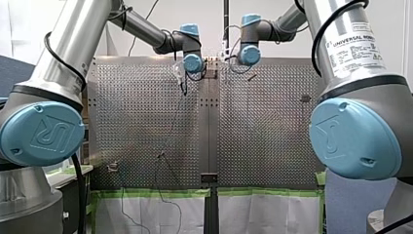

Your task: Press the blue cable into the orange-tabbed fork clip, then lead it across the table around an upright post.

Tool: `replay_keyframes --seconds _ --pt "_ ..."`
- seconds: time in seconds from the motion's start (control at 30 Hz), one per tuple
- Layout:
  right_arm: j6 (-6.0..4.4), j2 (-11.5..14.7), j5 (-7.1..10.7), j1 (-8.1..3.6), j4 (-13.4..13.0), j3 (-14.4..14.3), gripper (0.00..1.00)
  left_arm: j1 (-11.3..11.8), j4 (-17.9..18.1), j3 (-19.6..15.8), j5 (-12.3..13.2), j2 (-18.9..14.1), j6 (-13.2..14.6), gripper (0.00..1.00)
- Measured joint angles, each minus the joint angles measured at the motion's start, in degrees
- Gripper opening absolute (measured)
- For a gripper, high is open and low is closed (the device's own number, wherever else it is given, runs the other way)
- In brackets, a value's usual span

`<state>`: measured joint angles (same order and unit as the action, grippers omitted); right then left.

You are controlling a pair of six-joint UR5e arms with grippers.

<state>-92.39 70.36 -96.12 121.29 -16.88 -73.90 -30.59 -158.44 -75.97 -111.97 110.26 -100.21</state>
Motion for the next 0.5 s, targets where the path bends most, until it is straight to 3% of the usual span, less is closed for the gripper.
replay_keyframes --seconds 0.3,0.5 --pt "-0.08 0.53 -0.13 -2.69 1.99 0.02 0.00 -0.18 -0.40 1.83 1.40 0.21 -2.39 0.00" --pt "-0.16 0.72 -0.13 -4.03 2.79 0.01 0.00 -1.08 -1.99 4.60 2.27 2.84 -4.12 0.00"
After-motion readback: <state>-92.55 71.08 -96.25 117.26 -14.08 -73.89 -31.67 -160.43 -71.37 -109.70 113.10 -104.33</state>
